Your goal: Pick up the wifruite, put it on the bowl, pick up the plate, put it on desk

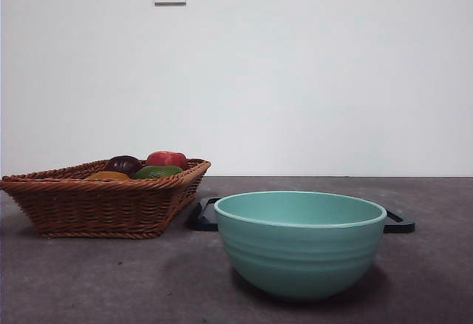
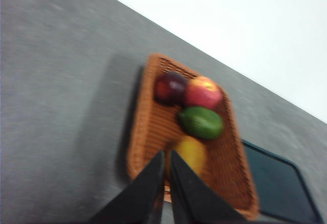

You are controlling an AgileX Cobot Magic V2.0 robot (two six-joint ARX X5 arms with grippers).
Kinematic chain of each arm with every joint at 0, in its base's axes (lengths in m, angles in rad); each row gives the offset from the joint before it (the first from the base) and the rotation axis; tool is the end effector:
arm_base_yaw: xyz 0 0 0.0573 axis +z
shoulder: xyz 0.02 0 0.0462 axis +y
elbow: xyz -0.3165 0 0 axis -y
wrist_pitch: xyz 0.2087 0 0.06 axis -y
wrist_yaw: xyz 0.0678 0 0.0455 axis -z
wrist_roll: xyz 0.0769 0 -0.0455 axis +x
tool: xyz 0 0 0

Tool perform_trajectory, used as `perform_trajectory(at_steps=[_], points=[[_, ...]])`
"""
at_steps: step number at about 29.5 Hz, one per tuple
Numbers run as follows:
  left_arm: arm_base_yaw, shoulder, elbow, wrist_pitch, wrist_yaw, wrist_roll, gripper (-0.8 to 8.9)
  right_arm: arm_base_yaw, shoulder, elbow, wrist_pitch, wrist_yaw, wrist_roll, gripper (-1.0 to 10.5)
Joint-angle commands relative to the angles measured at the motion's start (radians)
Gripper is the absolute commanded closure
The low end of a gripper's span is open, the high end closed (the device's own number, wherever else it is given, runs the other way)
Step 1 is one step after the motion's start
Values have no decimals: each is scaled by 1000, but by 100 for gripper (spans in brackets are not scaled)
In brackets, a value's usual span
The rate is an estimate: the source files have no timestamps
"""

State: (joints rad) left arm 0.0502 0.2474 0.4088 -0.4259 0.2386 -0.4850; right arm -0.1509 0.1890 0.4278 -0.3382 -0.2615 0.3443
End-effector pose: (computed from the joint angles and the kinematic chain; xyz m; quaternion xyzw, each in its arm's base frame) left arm 0.0479 -0.0158 0.2365 -0.2554 0.1491 -0.0592 0.9534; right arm 0.0417 0.0138 0.2565 0.1808 0.0574 0.0461 0.9808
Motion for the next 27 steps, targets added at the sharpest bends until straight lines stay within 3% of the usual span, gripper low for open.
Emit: perform_trajectory(at_steps=[1, 11, 18, 27], points=[[2, 85, 111, -43, 37, 81, 798, -2, 91, 130, -88, -50, -74, 940], [-22, 381, 438, -269, 234, 285, 798, 66, 386, 472, -396, -181, -217, 940], [-116, 529, 621, -475, 261, 421, 798, 191, 508, 611, -602, -183, -312, 940], [-241, 573, 681, -640, 261, 505, 798, 398, 568, 653, -815, -183, -389, 940]])
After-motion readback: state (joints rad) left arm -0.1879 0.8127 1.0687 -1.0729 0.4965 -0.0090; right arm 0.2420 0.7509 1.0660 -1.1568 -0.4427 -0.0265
